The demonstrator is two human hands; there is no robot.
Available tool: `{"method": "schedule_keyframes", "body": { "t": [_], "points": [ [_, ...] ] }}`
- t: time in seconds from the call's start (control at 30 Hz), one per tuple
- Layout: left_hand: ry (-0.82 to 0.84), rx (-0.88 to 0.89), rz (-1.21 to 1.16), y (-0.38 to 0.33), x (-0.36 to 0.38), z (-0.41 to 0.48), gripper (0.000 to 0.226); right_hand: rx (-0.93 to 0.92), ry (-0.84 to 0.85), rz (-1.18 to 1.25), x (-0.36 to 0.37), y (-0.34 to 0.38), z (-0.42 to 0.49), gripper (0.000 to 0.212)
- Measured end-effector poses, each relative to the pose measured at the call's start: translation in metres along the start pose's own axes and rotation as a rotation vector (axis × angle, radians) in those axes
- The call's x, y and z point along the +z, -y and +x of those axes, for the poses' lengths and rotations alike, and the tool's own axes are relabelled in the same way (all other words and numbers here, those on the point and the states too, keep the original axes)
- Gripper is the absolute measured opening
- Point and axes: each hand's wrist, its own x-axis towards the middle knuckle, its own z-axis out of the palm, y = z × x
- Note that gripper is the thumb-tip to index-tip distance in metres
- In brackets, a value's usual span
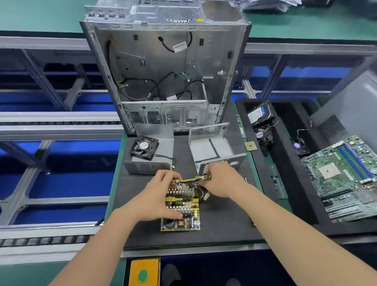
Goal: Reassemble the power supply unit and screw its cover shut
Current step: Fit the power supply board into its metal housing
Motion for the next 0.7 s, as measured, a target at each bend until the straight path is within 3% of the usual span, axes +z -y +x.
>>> {"method": "schedule_keyframes", "body": {
  "t": [0.17, 0.3, 0.5, 0.7],
  "points": [
    [-0.005, -0.060, 0.005, -0.002, 0.003, 0.001, 0.092, 0.019, 0.097, -0.010, 0.008, -0.001, 0.002, 0.051],
    [-0.034, -0.068, 0.019, -0.009, 0.003, 0.001, 0.089, 0.070, 0.199, 0.234, 0.011, -0.003, 0.001, 0.062],
    [-0.162, -0.100, 0.087, -0.012, 0.011, -0.006, 0.087, -0.012, 0.078, 0.236, 0.015, -0.003, -0.001, 0.030],
    [-0.148, -0.132, 0.113, -0.017, 0.008, -0.010, 0.088, -0.071, 0.152, 0.228, 0.008, -0.002, -0.003, 0.031]
  ]
}}
